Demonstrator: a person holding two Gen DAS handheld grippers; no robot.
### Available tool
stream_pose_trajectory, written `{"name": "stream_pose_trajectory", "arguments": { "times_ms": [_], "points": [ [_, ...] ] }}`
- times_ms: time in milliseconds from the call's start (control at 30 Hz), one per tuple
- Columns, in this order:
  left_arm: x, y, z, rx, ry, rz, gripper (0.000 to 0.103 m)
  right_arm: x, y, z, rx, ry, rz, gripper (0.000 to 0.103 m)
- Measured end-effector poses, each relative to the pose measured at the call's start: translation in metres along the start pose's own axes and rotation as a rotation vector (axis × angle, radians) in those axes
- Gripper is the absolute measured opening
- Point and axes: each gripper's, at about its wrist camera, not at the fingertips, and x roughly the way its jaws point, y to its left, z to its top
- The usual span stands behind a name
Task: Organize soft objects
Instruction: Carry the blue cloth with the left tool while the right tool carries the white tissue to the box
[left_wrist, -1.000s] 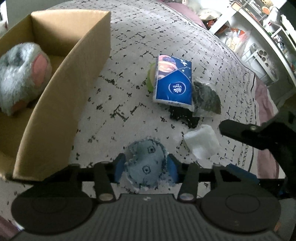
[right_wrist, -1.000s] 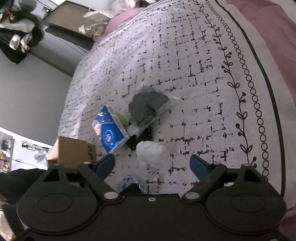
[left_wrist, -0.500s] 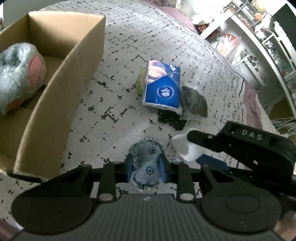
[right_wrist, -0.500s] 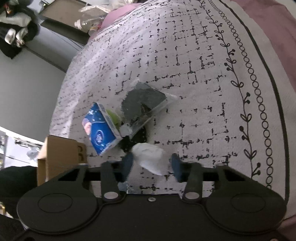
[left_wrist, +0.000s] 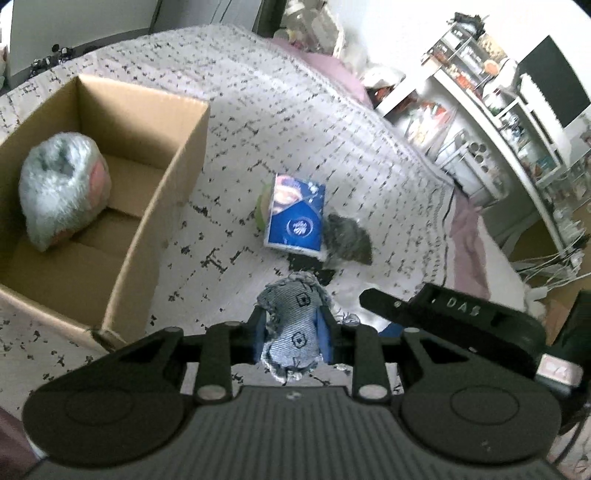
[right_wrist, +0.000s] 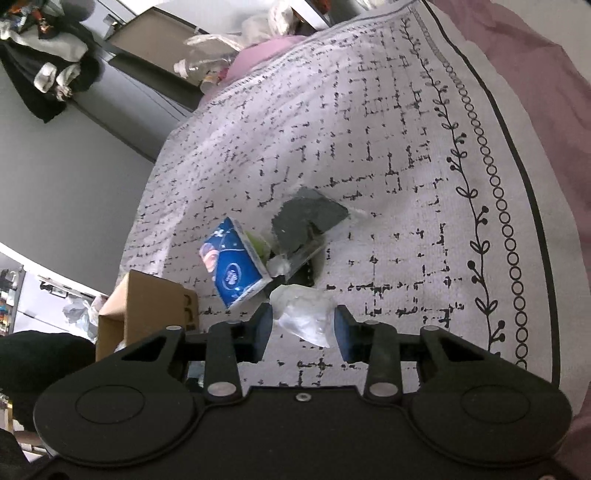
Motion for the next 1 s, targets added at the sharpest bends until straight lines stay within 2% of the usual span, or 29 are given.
{"name": "stream_pose_trajectory", "arguments": {
  "times_ms": [400,1000],
  "points": [
    [-0.045,0.010,0.007,-0.008,-0.068,-0.017,0.028,-0.030,0.021,0.000,-0.070,-0.053,0.015,0.036],
    [-0.095,0.043,0.021,-0.065,-0.165,-0.005,0.028,-0.056,0.091,-0.016,-0.195,-0.082,0.077,0.036]
  ]
}}
